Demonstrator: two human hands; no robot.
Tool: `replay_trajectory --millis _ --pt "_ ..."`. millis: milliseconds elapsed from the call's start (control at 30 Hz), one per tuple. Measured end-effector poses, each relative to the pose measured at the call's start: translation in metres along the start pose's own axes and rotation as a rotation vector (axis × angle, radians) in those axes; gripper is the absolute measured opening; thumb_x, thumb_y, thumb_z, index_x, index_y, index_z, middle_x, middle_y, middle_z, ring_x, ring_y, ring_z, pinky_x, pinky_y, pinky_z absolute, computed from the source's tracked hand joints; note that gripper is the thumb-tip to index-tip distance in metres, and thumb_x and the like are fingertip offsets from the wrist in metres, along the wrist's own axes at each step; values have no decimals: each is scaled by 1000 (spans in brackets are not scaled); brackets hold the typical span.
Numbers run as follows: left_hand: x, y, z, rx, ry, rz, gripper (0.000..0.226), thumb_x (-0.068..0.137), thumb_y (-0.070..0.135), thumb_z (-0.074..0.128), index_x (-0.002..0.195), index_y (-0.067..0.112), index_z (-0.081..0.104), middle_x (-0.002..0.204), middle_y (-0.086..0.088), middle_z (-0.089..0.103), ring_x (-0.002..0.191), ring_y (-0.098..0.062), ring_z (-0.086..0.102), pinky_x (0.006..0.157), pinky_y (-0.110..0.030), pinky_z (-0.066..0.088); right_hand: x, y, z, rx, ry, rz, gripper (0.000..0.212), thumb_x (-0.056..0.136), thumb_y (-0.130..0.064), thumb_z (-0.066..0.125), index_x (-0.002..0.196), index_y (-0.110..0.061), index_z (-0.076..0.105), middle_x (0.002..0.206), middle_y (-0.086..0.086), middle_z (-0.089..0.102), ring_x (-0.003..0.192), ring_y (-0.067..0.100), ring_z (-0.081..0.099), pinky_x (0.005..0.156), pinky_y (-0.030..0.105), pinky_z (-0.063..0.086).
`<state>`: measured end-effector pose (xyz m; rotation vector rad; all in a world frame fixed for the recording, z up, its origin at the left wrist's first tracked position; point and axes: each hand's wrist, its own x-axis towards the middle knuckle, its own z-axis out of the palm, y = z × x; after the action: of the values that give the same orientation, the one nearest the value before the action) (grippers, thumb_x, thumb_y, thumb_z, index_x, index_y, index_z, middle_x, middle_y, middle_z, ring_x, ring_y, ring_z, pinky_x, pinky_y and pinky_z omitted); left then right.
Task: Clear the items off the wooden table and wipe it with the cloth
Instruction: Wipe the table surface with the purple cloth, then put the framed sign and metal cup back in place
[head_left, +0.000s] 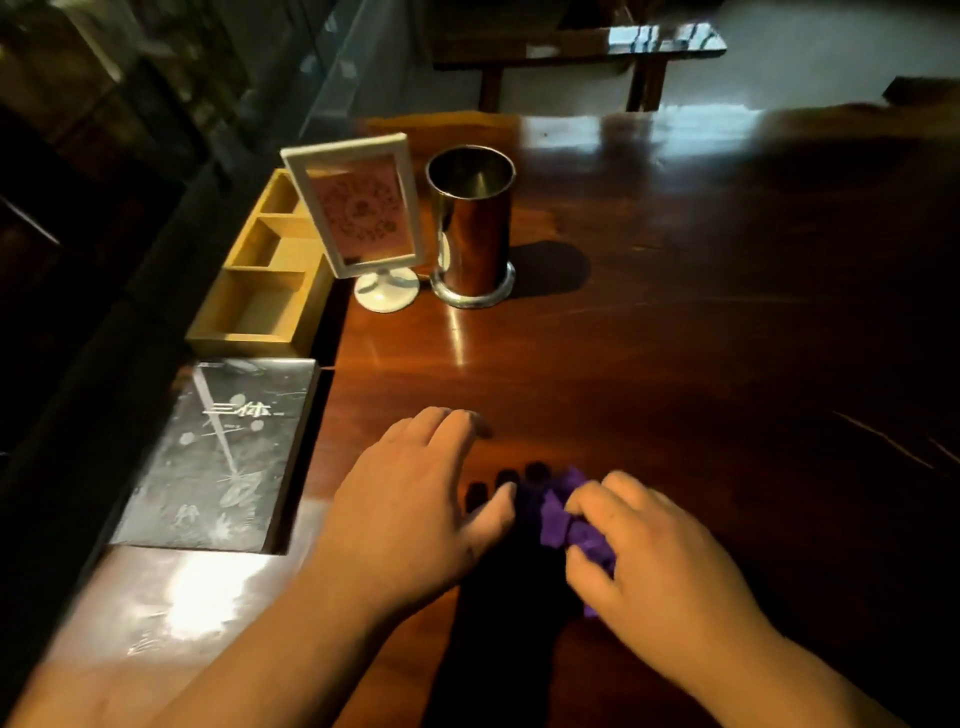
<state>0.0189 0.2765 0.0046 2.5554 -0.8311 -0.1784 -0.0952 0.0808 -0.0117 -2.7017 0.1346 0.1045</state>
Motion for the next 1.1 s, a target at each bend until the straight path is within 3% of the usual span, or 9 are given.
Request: replay_trajectory --millis 200,267,333,400,467,567,733,967,1100 --pt "-62 -35 -53 -13 27 -9 45 86 62 61 121 35 59 115 14 61 106 -11 58 80 -28 48 -48 -92 30 -133 -284 -74 40 48 -49 73 82 -32 64 78 -5 56 68 15 65 46 30 51" --pt "-79 -45 -62 -18 14 2 45 87 63 60 121 35 59 114 15 61 104 -12 59 80 -29 49 -52 -124 42 -197 -470 -23 35 64 -52 66 95 -36 62 93 -4 57 88 13 66 64 30 55" --pt "-91 -53 -67 -23 12 16 45 86 63 59 120 34 59 113 16 60 103 -11 59 79 -27 47 -78 -133 46 -160 -553 -38 43 84 -51 37 124 -55 53 127 -7 50 127 5 46 101 28 40" --pt "-97 -60 -73 -36 17 15 45 85 65 57 120 36 58 115 17 59 105 -10 58 80 -29 49 -88 -137 53 -96 -696 118 55 83 -57 22 133 -57 45 141 -12 40 137 -2 32 107 25 30" --pt "-94 -66 -81 -25 38 31 48 84 66 56 122 36 58 117 15 60 108 -12 58 82 -32 51 -75 -145 42 -36 -600 12 46 88 -65 35 123 -39 47 126 -10 46 129 8 42 100 33 40" --pt "-74 -72 -96 53 43 61 64 83 71 52 132 30 58 129 8 59 118 -18 56 95 -36 48 -25 -136 0 -159 -165 71 72 70 -90 42 124 -42 48 118 -21 47 115 8 48 90 33 47" --pt "-1 -75 -119 202 119 35 84 75 83 49 145 37 44 153 5 47 137 -19 45 110 -42 45 100 -125 -60 -148 350 -39 86 75 -75 59 147 -33 37 143 -4 45 126 25 49 94 46 50" --pt "118 -81 -126 334 261 -32 103 67 68 78 154 29 38 169 -3 27 132 -34 55 94 -48 54 236 -77 -82 -225 374 -76 97 77 -64 71 156 -33 23 155 1 37 122 36 54 83 44 50" --pt "176 -94 -120 388 255 -123 108 70 66 81 158 42 22 175 -1 10 118 -46 65 82 -54 57 279 -47 -75 -270 276 -77 91 80 -59 72 154 -33 25 152 4 41 110 36 62 71 41 49"
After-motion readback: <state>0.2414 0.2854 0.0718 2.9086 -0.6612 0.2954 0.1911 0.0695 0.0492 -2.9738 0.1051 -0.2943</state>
